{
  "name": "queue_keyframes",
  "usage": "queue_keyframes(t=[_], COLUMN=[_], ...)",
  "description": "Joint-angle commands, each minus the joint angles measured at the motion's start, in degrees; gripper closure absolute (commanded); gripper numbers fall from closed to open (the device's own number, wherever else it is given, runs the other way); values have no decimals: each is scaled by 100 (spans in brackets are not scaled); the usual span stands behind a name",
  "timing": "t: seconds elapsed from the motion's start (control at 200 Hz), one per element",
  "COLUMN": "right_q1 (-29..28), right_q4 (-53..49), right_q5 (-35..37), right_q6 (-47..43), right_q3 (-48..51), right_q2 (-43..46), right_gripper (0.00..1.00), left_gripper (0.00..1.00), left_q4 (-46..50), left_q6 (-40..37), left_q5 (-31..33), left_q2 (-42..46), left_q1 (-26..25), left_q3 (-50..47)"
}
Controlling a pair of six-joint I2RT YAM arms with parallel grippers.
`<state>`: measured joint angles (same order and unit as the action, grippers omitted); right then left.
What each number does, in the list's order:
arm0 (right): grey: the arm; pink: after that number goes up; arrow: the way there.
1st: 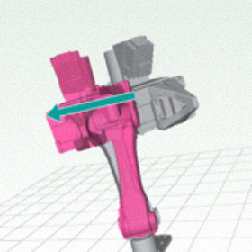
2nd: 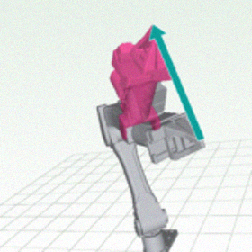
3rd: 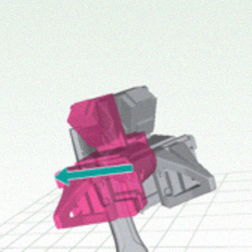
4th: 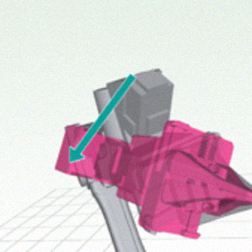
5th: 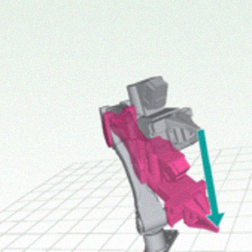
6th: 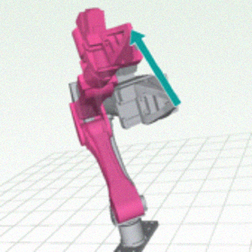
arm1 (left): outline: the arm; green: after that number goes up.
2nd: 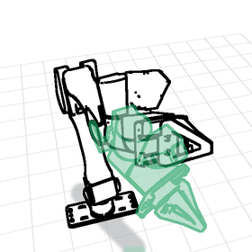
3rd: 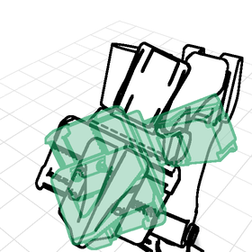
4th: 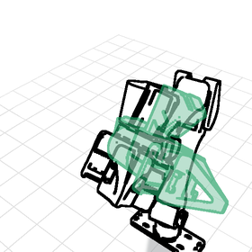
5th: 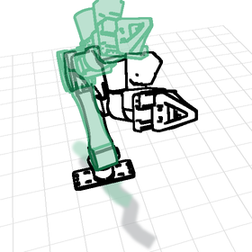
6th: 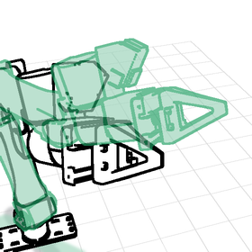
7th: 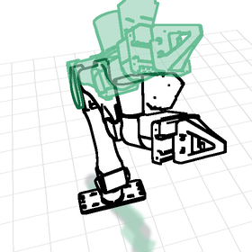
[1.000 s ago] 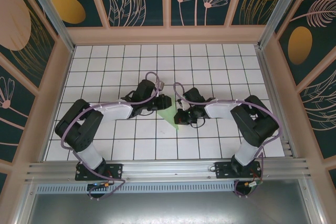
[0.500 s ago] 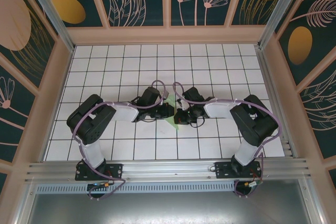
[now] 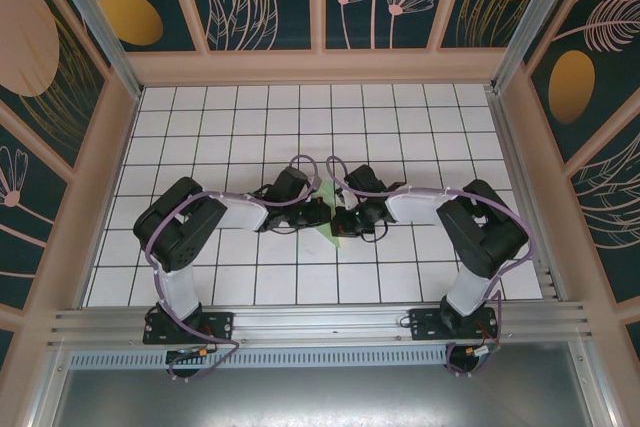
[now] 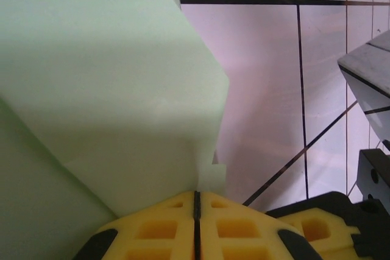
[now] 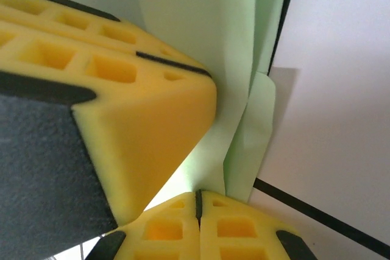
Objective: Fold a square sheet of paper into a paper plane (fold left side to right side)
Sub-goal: Fourth fold the wing at the center of the table.
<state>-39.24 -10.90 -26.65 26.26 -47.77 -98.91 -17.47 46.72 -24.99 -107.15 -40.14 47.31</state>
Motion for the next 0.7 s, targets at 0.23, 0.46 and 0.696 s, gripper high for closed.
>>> queue_keyframes(t=[0.23,0.46,0.696], right_q1=[-162,-172,-178], right_q4=[-879,-853,-831], right_q5=[898,877,854], right_q6=[-103,-62,-42], right_q3=[307,404,495], right_q2=[-509,-484,-464], right_gripper=[100,100,100], left_gripper=[89,89,88], left_q4=[863,991,1318], left_q6=[-498,-727,-1056], left_q5=[917,874,932], left_q2=[-312,-474,-793], left_q1=[390,728,1018], left_q3=[476,806,1456])
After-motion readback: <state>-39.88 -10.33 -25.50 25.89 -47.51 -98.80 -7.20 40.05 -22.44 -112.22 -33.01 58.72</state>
